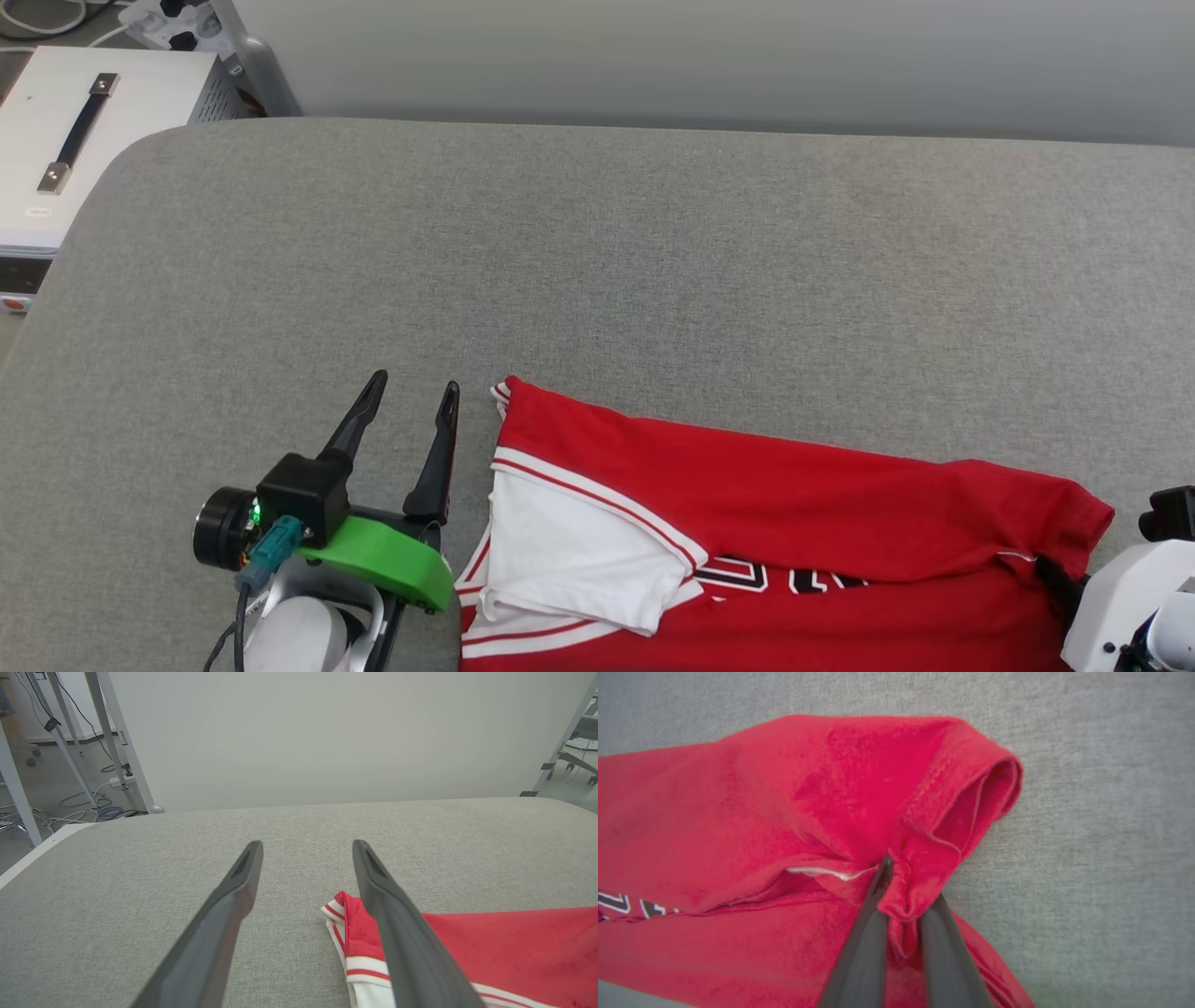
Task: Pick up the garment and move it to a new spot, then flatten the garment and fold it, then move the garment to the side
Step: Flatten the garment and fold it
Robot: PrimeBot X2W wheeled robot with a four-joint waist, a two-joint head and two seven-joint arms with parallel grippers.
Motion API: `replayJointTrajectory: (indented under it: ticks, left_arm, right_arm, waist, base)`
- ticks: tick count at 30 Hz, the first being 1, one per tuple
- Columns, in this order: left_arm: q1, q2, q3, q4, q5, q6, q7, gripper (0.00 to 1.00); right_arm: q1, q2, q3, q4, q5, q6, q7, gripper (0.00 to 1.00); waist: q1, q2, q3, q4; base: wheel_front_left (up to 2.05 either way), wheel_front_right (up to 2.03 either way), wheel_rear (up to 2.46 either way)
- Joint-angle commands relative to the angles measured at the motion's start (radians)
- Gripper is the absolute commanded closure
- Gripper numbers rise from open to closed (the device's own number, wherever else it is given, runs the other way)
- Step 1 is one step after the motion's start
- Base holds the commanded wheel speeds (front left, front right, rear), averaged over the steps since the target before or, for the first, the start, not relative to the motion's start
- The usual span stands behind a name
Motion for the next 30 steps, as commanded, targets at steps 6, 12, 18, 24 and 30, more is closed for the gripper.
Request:
replayJointTrajectory:
  ticks: [6, 12, 18, 24, 30]
  left_arm:
    - [0.025, -0.012, 0.026, 0.004, 0.019, -0.014, -0.006, 0.00]
    - [0.036, -0.022, 0.039, 0.002, 0.016, -0.022, -0.006, 0.00]
    - [0.042, -0.027, 0.049, -0.001, 0.021, -0.025, -0.006, 0.00]
    - [0.064, -0.039, 0.063, 0.004, 0.021, -0.027, -0.006, 0.00]
    - [0.086, -0.046, 0.067, 0.005, 0.023, -0.029, -0.006, 0.00]
  right_arm:
    - [-0.021, -0.023, -0.055, 0.076, -0.047, -0.002, -0.076, 1.00]
    - [-0.048, -0.064, -0.098, 0.131, -0.097, -0.002, -0.110, 1.00]
    - [-0.050, -0.069, -0.090, 0.122, -0.090, -0.002, -0.116, 1.00]
    - [0.002, -0.060, -0.066, 0.038, -0.071, -0.002, -0.104, 1.00]
    - [0.073, -0.023, -0.052, -0.063, -0.046, -0.002, -0.058, 1.00]
  waist:
    - [0.0000, 0.0000, -0.025, -0.005]
    - [0.0000, 0.0000, -0.043, -0.010]
    - [0.0000, 0.0000, -0.056, -0.016]
    - [0.0000, 0.0000, -0.091, -0.030]
    - [0.0000, 0.0000, -0.129, -0.032]
  base:
    - [0.00, 0.00, 0.00]
    - [0.00, 0.00, 0.00]
    - [0.00, 0.00, 0.00]
    - [0.00, 0.00, 0.00]
    - [0.00, 0.00, 0.00]
